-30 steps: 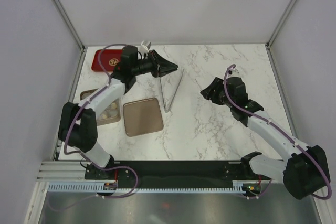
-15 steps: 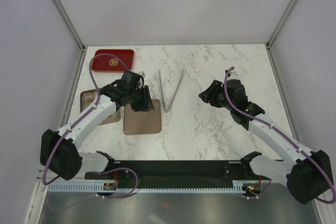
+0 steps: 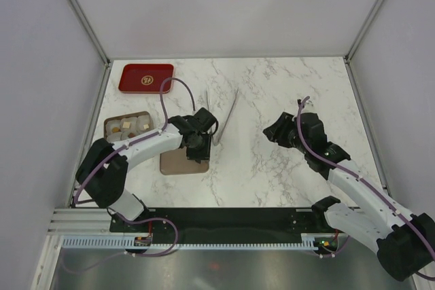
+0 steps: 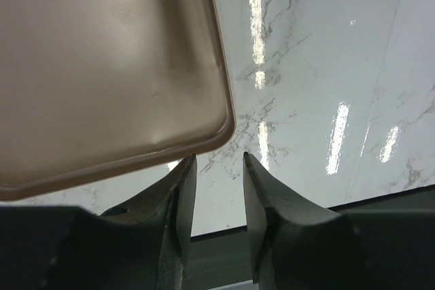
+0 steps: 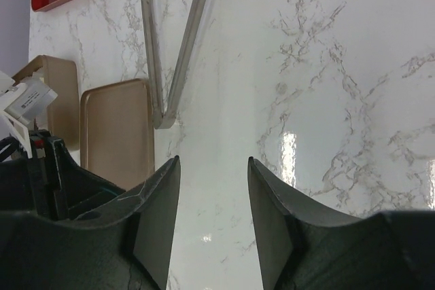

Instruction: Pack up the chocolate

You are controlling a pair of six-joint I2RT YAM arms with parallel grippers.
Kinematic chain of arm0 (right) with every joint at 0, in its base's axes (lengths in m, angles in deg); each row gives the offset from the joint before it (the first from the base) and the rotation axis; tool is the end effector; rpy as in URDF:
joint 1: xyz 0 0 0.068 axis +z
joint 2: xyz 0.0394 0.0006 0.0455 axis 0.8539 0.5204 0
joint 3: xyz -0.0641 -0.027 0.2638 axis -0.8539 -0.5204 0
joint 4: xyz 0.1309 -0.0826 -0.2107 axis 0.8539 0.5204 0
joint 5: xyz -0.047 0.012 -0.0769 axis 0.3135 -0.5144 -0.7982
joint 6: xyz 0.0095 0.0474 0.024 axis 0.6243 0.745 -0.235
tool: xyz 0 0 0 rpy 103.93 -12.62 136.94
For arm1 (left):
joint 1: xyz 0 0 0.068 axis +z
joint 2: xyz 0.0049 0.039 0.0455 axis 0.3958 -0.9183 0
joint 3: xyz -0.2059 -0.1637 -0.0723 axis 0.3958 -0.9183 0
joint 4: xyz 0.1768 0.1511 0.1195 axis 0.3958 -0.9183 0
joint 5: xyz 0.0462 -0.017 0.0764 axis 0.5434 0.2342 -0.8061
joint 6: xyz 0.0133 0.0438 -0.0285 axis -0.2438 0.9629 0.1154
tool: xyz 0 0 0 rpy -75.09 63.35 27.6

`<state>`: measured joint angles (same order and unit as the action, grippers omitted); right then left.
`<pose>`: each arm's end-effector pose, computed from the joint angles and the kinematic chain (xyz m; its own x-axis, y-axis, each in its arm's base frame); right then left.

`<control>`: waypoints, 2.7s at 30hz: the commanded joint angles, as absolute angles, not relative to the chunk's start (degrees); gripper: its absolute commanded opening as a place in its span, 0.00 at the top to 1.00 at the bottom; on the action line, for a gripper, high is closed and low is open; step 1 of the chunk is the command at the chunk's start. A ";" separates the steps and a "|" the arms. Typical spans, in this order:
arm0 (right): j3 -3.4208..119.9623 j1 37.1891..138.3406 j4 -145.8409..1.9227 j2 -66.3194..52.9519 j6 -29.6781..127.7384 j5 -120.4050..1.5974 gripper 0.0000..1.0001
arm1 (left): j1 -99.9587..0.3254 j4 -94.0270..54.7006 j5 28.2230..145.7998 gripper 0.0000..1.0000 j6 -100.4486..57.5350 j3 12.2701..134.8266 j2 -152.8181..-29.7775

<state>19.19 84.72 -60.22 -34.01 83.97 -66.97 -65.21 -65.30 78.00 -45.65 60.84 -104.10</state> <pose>0.1895 0.0929 0.2571 -0.6238 0.4361 -0.6486 -0.0339 0.8140 0.5799 0.2152 -0.1925 0.2077 -0.9639 0.0794 -0.2543 0.1248 0.9779 -0.1677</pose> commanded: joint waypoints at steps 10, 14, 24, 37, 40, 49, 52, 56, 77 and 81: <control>18.06 84.92 -59.81 -35.91 81.68 -69.68 0.47 | -68.58 -58.42 74.00 0.56 -50.39 62.90 -113.44; 17.62 84.92 -59.90 -35.56 82.03 -69.86 0.47 | -68.67 -57.80 73.65 0.57 -51.01 62.64 -115.29; 17.79 84.92 -59.64 -36.44 82.12 -68.54 0.46 | -69.02 -57.89 74.97 0.88 -52.68 58.51 -116.18; 28.41 84.92 -59.72 -33.98 80.54 -59.85 0.28 | -69.02 -70.89 84.36 0.98 -49.17 67.81 -95.62; 33.34 85.18 -60.25 -30.56 77.91 -58.09 0.20 | -69.11 -73.36 86.65 0.98 -47.85 70.54 -92.10; 43.01 89.66 -71.85 -20.36 59.68 -61.07 0.08 | -69.02 -77.40 92.11 0.98 -43.46 74.59 -83.58; 46.00 93.08 -73.94 -19.12 45.80 -61.24 0.08 | -68.93 -78.36 94.21 0.98 -41.35 75.03 -82.08; 42.34 99.32 -75.11 -21.83 24.25 -57.83 0.05 | -69.02 -78.98 98.17 0.98 -38.97 75.29 -80.85; 37.04 127.01 -64.73 -23.79 -19.11 -74.68 0.06 | -68.85 -80.74 108.19 0.98 -34.22 79.43 -79.53; 38.18 130.00 -64.30 -21.32 -23.78 -80.31 0.11 | -68.93 -81.79 108.64 0.98 -33.08 78.99 -80.14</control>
